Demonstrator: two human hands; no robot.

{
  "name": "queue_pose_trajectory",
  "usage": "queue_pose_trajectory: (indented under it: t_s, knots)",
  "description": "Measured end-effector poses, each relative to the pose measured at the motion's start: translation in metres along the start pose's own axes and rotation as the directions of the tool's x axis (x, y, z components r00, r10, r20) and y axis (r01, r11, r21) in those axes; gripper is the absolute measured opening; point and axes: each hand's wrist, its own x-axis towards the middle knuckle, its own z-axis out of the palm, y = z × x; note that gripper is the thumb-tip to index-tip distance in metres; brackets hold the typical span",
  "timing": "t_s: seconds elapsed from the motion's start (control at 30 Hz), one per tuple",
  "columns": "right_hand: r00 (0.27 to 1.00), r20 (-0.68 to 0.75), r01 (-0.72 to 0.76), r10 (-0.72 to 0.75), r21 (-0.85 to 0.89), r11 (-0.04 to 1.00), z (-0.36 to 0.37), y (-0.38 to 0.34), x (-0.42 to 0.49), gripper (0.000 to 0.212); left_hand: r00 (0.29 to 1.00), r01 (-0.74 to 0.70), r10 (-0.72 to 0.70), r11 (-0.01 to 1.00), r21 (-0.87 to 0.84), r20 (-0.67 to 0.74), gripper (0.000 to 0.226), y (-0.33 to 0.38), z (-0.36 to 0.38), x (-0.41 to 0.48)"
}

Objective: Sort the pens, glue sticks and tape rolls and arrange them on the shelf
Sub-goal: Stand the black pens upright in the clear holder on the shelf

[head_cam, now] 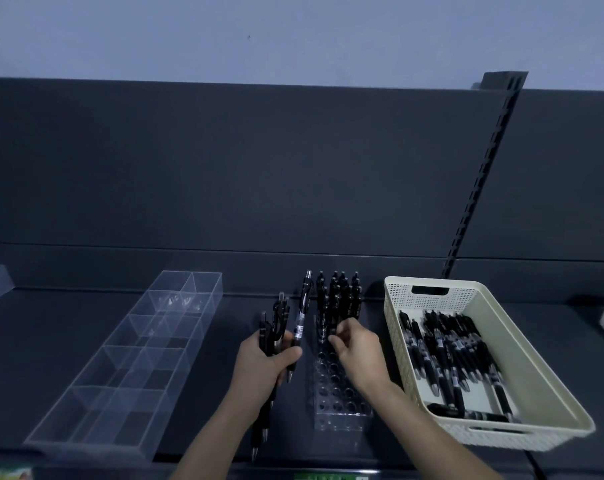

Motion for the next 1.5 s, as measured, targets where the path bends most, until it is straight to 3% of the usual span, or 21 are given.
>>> queue_pose_trajectory:
  t_s: [0.2,0.33,0.47,0.57,0.63,0.7,0.8,0.9,1.03,1.17,1.33,1.5]
  knots:
    - [1.0,0.017,0.014,-0.013,-0.031,0.999,0.001,0.001,0.001,0.006,1.0,-0.009,0.009,1.0,-0.001,0.006,0.016,0.0,0.0,-0.001]
    - [1.0,0.007,-0.026,0.026,0.054,0.998,-0.007,-0.001,-0.004,0.016,1.0,-0.014,0.013,1.0,0.007,0.026,0.016,0.002,0.002,-0.004]
    - [0.995,-0.086,0.061,-0.043,0.212,0.975,-0.031,-0.023,-0.018,0.005,0.998,-0.03,0.029,0.999,0.014,0.061,0.019,0.005,0.006,-0.006]
    - [0.998,-0.007,0.065,-0.068,0.363,0.93,-0.045,-0.043,-0.021,0.02,0.993,-0.046,0.045,0.999,0.007,0.109,0.02,0.007,0.014,-0.007]
    - [0.997,0.056,0.025,-0.049,0.362,0.932,-0.045,-0.048,-0.021,0.034,0.988,-0.052,0.05,0.999,0.014,0.144,0.019,0.007,0.02,-0.009]
    - [0.996,0.09,-0.031,-0.005,0.395,0.918,-0.048,-0.048,-0.02,0.034,0.984,-0.062,0.055,0.997,0.035,0.17,0.016,0.006,0.022,-0.009]
    - [0.997,-0.009,-0.061,0.073,0.448,0.892,-0.065,-0.04,-0.014,0.024,0.985,-0.062,0.044,0.993,0.101,0.167,0.019,0.002,0.014,-0.005]
    - [0.99,-0.115,-0.046,0.083,0.294,0.955,-0.072,-0.029,-0.002,0.011,0.991,-0.014,0.0,0.994,0.106,0.134,0.032,-0.003,0.004,0.001]
    - [0.996,-0.09,0.001,-0.001,0.006,1.0,-0.054,-0.025,0.003,0.021,0.986,0.014,-0.037,0.99,0.142,0.165,0.035,-0.004,0.004,0.003]
    - [0.999,-0.022,0.032,-0.038,-0.238,0.971,-0.041,-0.025,0.001,0.024,0.977,0.027,-0.059,0.987,0.157,0.205,0.024,-0.003,0.003,0.001]
    - [0.998,0.068,0.006,0.013,-0.27,0.963,-0.025,-0.015,-0.003,0.018,0.964,0.05,-0.087,0.987,0.152,0.249,0.022,-0.007,-0.003,0.003]
    - [0.998,0.053,-0.009,0.023,-0.255,0.967,-0.02,-0.008,-0.001,0.017,0.961,0.052,-0.089,0.988,0.145,0.261,0.024,-0.007,-0.003,0.003]
